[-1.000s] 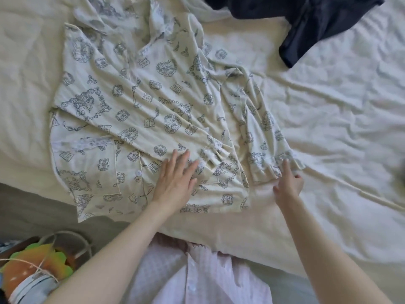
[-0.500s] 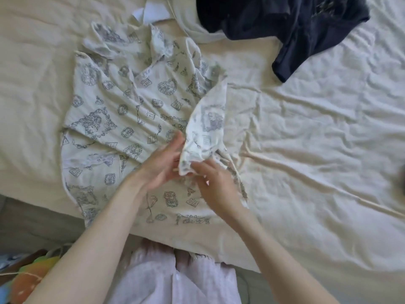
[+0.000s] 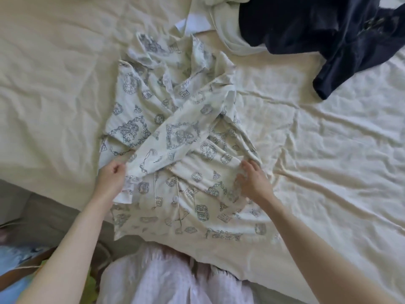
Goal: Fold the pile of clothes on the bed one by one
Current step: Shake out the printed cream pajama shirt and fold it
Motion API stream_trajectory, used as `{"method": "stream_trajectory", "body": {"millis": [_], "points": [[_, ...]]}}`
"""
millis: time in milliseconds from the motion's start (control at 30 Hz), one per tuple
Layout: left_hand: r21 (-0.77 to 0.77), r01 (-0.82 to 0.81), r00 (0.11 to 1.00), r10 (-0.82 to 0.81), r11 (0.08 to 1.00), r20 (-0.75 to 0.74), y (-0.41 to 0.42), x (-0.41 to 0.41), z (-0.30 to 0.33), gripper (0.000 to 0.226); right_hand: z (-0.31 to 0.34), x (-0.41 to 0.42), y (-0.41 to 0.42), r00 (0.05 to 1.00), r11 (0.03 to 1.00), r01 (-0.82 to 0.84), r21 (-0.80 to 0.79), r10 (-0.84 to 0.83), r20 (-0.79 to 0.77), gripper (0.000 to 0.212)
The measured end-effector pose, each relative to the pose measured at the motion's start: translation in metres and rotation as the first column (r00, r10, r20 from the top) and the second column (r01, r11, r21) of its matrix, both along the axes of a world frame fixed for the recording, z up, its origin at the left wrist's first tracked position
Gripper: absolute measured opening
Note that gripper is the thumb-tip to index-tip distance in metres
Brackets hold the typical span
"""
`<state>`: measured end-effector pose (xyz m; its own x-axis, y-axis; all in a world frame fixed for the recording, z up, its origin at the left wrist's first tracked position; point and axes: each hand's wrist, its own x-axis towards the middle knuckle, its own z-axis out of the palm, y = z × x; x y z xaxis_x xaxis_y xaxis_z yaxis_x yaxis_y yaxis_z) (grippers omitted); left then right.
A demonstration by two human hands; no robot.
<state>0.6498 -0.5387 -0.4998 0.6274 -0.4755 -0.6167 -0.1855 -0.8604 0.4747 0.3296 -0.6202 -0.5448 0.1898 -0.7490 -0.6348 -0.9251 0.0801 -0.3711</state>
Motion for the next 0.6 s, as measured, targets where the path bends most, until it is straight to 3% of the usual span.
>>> {"method": "stream_trajectory", "body": {"millis": [100,167,233,300,333,367,433,467,600], "points": [[0.167,0.134,0.978,-0.157,0.977,0.137,-0.011,0.018,-0.013,0.029,-0.005,0.006,-0.014,0.992,0.993,0.117,-0.019,-0.118,-0.035,0.045],[0.117,0.298,0.925,-0.317,0.947,0.208,-0.038,0.016,-0.019,0.031,-0.005,0.018,-0.022,0.973,0.970,0.216,-0.112,-0.224,-0.064,0.043],[0.011,0.461,0.861,-0.450,0.887,0.238,-0.077,0.005,-0.025,0.031,-0.001,0.037,-0.035,0.938,0.910,0.339,-0.240,-0.348,0.006,0.035],[-0.098,0.590,0.798,-0.561,0.801,0.219,-0.121,-0.013,-0.031,0.031,0.002,0.060,-0.055,0.836,0.827,0.543,-0.144,-0.517,0.184,0.030],[-0.143,0.639,0.766,-0.610,0.755,0.201,-0.143,-0.024,-0.034,0.032,0.002,0.072,-0.067,0.688,0.725,0.688,0.044,-0.670,0.279,0.030],[-0.176,0.687,0.726,-0.660,0.705,0.192,-0.164,-0.034,-0.037,0.033,0.003,0.082,-0.080,0.458,0.544,0.790,0.284,-0.831,0.317,0.029],[-0.213,0.762,0.647,-0.737,0.612,0.195,-0.202,-0.055,-0.043,0.036,0.004,0.096,-0.104,-0.001,0.142,0.720,0.679,-0.979,0.206,0.026],[-0.220,0.779,0.625,-0.754,0.587,0.203,-0.217,-0.063,-0.045,0.037,0.001,0.100,-0.114,-0.132,0.019,0.643,0.765,-0.982,0.135,0.025],[-0.182,0.735,0.674,-0.733,0.653,0.093,-0.266,-0.085,-0.057,0.043,-0.008,0.099,-0.135,-0.416,-0.255,0.520,0.815,-0.909,-0.018,0.011]]}}
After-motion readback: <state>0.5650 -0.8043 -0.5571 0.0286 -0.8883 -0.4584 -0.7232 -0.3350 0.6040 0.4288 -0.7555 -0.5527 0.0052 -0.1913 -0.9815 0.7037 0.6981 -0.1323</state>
